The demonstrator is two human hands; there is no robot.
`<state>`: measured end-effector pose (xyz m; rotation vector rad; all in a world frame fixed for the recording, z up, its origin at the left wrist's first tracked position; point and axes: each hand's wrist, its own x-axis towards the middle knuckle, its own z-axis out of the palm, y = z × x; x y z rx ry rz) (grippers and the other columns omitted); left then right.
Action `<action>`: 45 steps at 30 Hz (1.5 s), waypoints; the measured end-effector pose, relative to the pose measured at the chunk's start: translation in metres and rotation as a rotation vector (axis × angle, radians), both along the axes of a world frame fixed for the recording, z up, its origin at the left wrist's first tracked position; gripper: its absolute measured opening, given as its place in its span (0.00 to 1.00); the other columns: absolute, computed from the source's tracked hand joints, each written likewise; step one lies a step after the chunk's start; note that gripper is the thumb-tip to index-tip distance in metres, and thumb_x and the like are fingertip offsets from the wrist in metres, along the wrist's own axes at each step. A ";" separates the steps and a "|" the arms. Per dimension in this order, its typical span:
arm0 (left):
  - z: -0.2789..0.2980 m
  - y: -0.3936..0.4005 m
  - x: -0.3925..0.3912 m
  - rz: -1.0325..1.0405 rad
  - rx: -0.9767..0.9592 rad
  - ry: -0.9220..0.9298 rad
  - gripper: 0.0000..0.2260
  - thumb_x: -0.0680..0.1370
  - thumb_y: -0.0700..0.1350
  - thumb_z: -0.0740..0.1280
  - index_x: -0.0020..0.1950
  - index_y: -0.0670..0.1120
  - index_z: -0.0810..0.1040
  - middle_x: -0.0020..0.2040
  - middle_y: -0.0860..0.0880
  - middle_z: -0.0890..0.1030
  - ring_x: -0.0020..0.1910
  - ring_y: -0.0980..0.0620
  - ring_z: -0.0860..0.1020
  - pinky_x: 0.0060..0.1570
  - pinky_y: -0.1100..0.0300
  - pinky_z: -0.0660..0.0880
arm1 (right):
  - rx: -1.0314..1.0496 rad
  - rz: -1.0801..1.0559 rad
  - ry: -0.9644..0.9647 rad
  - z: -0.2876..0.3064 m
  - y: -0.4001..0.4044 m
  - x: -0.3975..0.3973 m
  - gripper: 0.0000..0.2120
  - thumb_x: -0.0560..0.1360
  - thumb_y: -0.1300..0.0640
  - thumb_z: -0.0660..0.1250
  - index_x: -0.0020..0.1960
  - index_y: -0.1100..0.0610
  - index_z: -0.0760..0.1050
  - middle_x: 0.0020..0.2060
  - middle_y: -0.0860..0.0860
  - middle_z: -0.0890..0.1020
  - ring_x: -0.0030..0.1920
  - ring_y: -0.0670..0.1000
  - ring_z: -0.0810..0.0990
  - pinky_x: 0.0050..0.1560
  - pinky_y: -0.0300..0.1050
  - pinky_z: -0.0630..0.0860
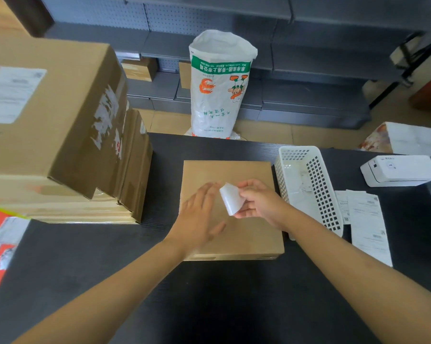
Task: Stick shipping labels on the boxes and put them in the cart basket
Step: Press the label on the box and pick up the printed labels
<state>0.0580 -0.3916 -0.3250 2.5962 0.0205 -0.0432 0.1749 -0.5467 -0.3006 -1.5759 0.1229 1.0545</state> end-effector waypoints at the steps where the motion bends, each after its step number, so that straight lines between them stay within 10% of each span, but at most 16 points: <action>1: 0.005 -0.005 0.007 -0.037 -0.061 -0.010 0.36 0.76 0.50 0.68 0.78 0.48 0.51 0.75 0.47 0.58 0.70 0.47 0.66 0.66 0.53 0.68 | -0.008 0.004 0.004 0.000 0.000 -0.003 0.07 0.79 0.63 0.60 0.55 0.55 0.71 0.51 0.60 0.79 0.39 0.54 0.86 0.34 0.42 0.80; 5: 0.015 -0.022 0.021 -0.134 -0.118 -0.077 0.34 0.77 0.44 0.67 0.77 0.53 0.53 0.70 0.49 0.65 0.52 0.50 0.77 0.41 0.62 0.72 | -0.114 -0.111 -0.110 0.004 -0.011 -0.012 0.06 0.77 0.62 0.65 0.51 0.53 0.74 0.49 0.56 0.80 0.43 0.52 0.84 0.33 0.39 0.78; 12: 0.011 -0.056 0.038 -0.212 -0.165 -0.089 0.22 0.74 0.49 0.71 0.65 0.53 0.69 0.63 0.53 0.71 0.55 0.54 0.75 0.51 0.66 0.70 | -0.181 -0.124 -0.157 -0.002 -0.068 -0.026 0.10 0.80 0.55 0.61 0.54 0.56 0.79 0.46 0.53 0.81 0.43 0.51 0.77 0.43 0.40 0.73; 19: 0.024 -0.120 0.080 -0.072 -0.278 0.035 0.04 0.79 0.46 0.63 0.52 0.51 0.69 0.46 0.54 0.75 0.42 0.56 0.75 0.36 0.68 0.68 | -0.271 -0.404 -0.199 -0.009 -0.139 -0.025 0.11 0.81 0.56 0.57 0.52 0.54 0.78 0.46 0.53 0.80 0.39 0.49 0.77 0.39 0.38 0.74; 24: 0.022 -0.181 0.119 -0.027 -0.156 0.189 0.13 0.77 0.36 0.60 0.61 0.41 0.66 0.59 0.43 0.71 0.49 0.46 0.75 0.41 0.57 0.74 | -0.343 -0.533 -0.265 -0.020 -0.208 -0.018 0.12 0.81 0.59 0.55 0.51 0.57 0.77 0.42 0.54 0.81 0.36 0.48 0.77 0.36 0.37 0.76; 32: -0.011 -0.235 0.152 -0.170 0.687 0.301 0.13 0.79 0.41 0.55 0.58 0.44 0.76 0.54 0.45 0.74 0.53 0.45 0.73 0.53 0.53 0.69 | -0.427 -0.385 -0.274 -0.033 -0.299 0.017 0.13 0.80 0.59 0.54 0.45 0.54 0.77 0.40 0.52 0.81 0.36 0.47 0.77 0.34 0.34 0.73; 45: -0.020 -0.238 0.146 0.162 0.436 0.302 0.21 0.71 0.54 0.74 0.54 0.45 0.70 0.52 0.46 0.79 0.47 0.47 0.80 0.42 0.55 0.77 | -0.453 -0.108 -0.287 -0.042 -0.335 0.040 0.13 0.81 0.58 0.55 0.46 0.53 0.77 0.40 0.52 0.81 0.38 0.48 0.79 0.34 0.33 0.72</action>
